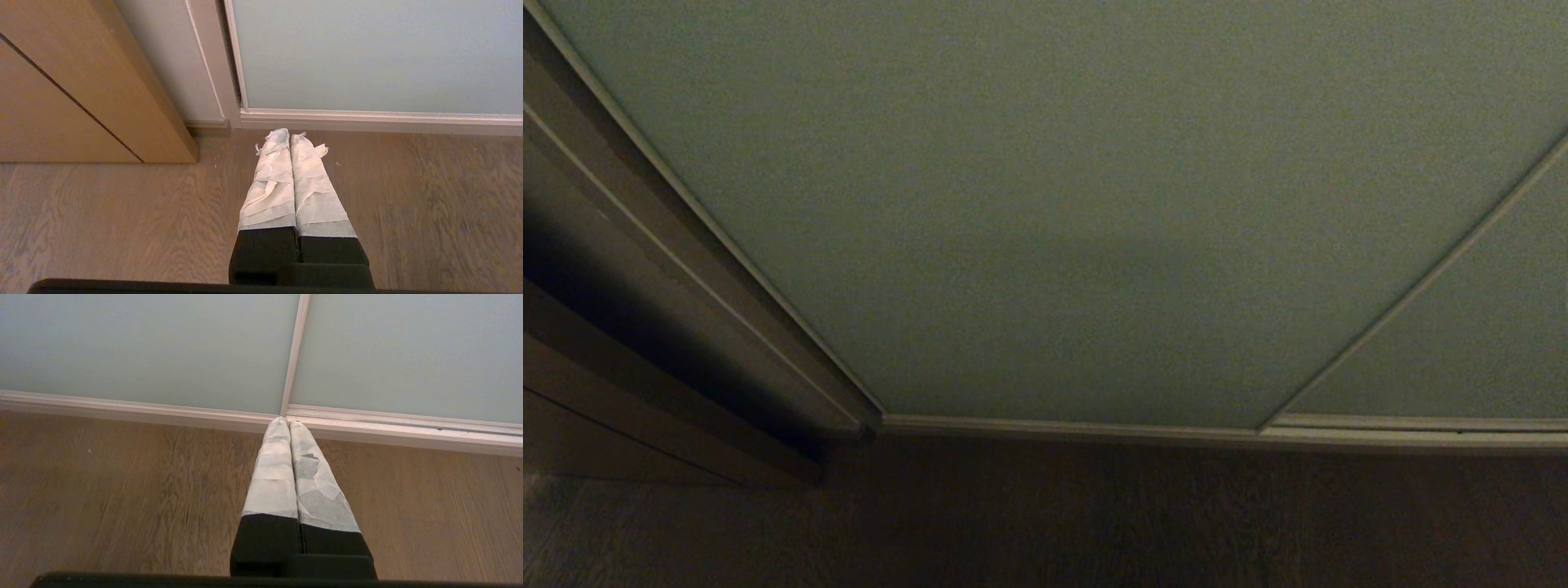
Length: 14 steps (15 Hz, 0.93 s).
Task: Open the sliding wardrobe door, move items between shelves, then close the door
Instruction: Open the door
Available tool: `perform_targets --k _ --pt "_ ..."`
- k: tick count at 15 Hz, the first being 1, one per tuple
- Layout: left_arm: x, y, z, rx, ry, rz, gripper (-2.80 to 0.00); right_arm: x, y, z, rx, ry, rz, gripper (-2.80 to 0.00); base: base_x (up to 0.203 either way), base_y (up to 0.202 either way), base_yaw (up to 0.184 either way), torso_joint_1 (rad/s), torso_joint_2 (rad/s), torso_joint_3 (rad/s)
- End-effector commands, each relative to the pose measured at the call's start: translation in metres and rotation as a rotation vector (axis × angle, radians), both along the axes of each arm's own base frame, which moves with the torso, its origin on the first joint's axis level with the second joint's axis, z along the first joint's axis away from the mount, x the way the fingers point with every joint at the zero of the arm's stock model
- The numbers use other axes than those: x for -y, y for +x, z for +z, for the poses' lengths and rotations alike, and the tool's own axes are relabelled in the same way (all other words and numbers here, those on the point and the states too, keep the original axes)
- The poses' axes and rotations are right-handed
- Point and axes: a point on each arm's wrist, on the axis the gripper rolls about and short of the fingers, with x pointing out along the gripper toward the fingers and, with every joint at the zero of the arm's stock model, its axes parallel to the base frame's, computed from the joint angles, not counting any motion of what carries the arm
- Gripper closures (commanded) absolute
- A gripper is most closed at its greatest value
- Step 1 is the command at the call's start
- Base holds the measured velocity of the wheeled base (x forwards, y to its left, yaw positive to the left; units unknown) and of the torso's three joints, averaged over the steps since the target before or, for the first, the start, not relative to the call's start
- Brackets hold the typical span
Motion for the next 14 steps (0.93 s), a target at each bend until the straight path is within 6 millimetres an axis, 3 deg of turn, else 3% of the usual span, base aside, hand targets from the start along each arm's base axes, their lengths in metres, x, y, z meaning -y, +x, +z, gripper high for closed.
perform_targets --k 1,14 --pt "0.0 0.0 0.0 0.001 0.0 0.0 0.0 0.0 0.0 0.0001 0.001 0.0 0.0 0.0 0.0 0.0 0.0 0.0 0.0 0.0" --pt "0.0 0.0 -0.0003 -0.002 0.04 -0.003 0.0 0.0 0.0 0.0001 0.001 0.002 0.0 0.0 0.0 0.0 0.0 0.0 0.0 0.0"
